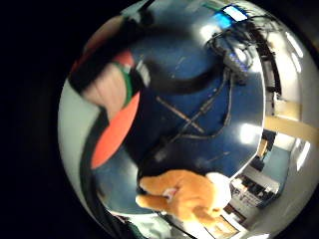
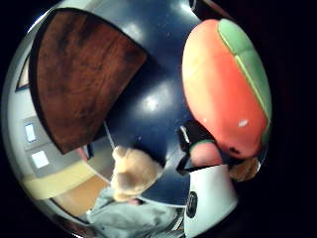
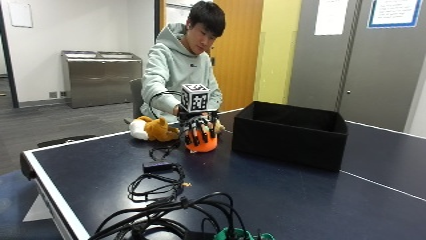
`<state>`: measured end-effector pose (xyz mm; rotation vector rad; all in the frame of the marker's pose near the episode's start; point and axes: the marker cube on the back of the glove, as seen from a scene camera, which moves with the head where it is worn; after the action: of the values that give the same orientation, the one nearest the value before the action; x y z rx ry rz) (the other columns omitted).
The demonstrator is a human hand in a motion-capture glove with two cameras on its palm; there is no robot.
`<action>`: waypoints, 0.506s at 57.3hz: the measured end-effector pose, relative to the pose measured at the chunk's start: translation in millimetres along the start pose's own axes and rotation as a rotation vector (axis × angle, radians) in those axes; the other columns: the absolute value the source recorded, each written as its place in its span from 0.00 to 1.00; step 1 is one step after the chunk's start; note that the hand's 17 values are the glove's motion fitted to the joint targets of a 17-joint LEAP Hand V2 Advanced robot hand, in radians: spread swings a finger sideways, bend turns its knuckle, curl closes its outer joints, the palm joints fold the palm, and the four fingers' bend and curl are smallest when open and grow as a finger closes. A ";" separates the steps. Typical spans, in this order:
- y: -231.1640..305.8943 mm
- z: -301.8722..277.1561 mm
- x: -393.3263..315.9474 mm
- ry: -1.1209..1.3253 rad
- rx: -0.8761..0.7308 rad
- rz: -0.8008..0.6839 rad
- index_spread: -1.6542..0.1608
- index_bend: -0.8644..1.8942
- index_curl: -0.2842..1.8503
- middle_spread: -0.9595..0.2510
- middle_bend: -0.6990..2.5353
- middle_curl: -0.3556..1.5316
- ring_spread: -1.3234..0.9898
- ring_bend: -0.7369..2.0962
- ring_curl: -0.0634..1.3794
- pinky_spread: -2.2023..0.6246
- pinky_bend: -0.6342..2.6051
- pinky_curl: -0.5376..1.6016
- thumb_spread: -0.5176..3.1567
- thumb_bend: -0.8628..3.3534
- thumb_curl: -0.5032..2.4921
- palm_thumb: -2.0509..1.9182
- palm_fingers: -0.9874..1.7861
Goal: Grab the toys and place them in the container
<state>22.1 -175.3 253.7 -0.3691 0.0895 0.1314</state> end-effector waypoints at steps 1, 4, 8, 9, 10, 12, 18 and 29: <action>9.7 6.7 -4.5 -0.016 0.011 -0.006 0.75 0.38 0.22 0.77 0.26 0.28 0.59 0.40 0.18 0.79 0.53 0.43 0.48 0.24 0.28 0.61 0.42; 14.4 11.2 -4.4 -0.035 0.032 -0.016 0.75 0.37 0.22 0.75 0.27 0.28 0.57 0.47 0.21 0.77 0.51 0.42 0.48 0.25 0.29 0.63 0.48; 16.5 10.3 -3.3 -0.050 0.058 -0.036 0.75 0.36 0.22 0.71 0.29 0.30 0.52 0.55 0.26 0.73 0.52 0.42 0.48 0.26 0.30 0.66 0.58; 16.8 9.5 -3.3 -0.055 0.060 -0.040 0.75 0.36 0.22 0.70 0.30 0.30 0.51 0.56 0.26 0.71 0.52 0.41 0.49 0.26 0.30 0.66 0.61; 17.1 8.6 -3.3 -0.059 0.060 -0.043 0.75 0.36 0.21 0.69 0.29 0.30 0.50 0.56 0.26 0.71 0.52 0.41 0.49 0.27 0.30 0.67 0.61; 18.5 7.2 -3.9 -0.064 0.052 -0.046 0.75 0.35 0.21 0.67 0.31 0.31 0.48 0.58 0.28 0.69 0.52 0.42 0.48 0.27 0.31 0.68 0.64; 30.4 -3.3 -7.7 -0.040 -0.106 -0.074 0.74 0.38 0.22 0.62 0.34 0.34 0.44 0.59 0.31 0.66 0.51 0.42 0.41 0.26 0.34 0.70 0.68; 49.6 -39.6 -15.6 -0.013 -0.257 -0.155 0.71 0.41 0.25 0.55 0.38 0.39 0.40 0.60 0.34 0.64 0.48 0.43 0.32 0.26 0.38 0.72 0.71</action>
<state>-2.9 -145.6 201.1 -0.6295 0.0309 -0.0091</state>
